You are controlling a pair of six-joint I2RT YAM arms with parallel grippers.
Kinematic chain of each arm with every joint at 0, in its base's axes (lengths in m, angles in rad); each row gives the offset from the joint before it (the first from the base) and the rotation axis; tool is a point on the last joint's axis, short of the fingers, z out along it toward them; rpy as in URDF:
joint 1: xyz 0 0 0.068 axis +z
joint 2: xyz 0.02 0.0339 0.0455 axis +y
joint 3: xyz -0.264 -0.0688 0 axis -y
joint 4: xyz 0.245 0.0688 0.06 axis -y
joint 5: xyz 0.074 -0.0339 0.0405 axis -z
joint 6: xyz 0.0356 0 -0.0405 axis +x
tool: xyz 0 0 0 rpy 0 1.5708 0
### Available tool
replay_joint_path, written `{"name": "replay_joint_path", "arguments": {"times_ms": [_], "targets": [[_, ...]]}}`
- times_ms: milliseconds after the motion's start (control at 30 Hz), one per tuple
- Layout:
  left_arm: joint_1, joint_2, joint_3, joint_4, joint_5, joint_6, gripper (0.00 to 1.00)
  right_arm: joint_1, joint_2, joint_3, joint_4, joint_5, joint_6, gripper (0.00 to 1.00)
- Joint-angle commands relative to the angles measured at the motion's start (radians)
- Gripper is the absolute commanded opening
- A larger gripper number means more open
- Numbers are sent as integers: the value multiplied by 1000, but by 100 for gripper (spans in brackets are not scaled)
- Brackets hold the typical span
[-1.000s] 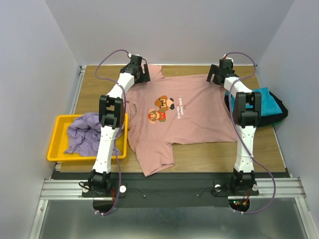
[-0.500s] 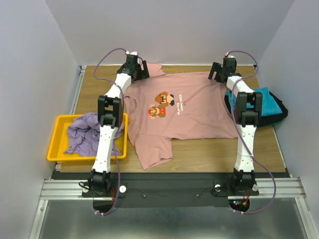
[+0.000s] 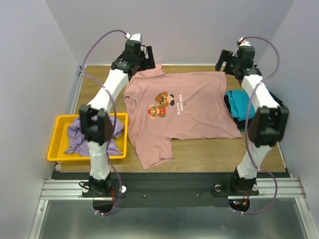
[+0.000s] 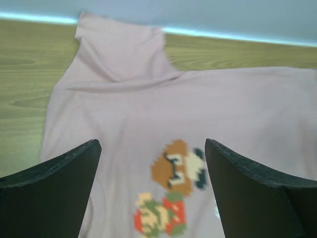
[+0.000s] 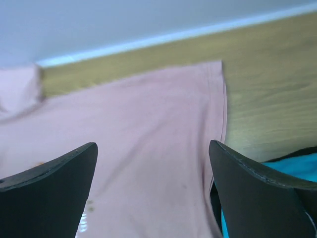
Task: Fold and stack the t-shirts
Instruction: Flatten the tshirt out
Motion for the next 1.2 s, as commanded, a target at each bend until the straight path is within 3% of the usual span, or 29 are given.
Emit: {"name": "replay_joint_path", "arguments": {"times_ms": [0, 133, 233, 300, 400, 433, 467, 667, 800, 1167], "targets": [[-95, -357, -278, 57, -114, -86, 99, 10, -294, -261, 38, -9, 87, 100], [-210, -621, -759, 151, -184, -239, 99, 12, -575, -600, 93, 5, 194, 100], [-310, -790, -1010, 194, -185, -400, 99, 12, -782, -839, 124, 11, 262, 100], [-370, -886, -1095, 166, -206, -490, 99, 12, -895, -971, 126, 29, 304, 100], [-544, -1008, -1279, 88, -266, -640, 99, 12, -1018, -1074, 120, 29, 326, 100], [-545, -1034, -1314, 67, -276, -691, 99, 12, -1044, -1090, 112, 39, 331, 100], [-615, -1055, -1345, 51, -274, -722, 99, 12, -1070, -1106, 101, 52, 340, 100], [-796, -1126, -1519, -42, -205, -959, 99, 12, -1123, -1157, 15, 199, 421, 100], [-832, -1021, -1532, -58, -155, -979, 99, 12, -1158, -1196, 14, 360, 522, 100], [-833, -927, -1494, -231, -268, -1066, 97, 12, -1176, -1231, 12, 379, 545, 100]]}}
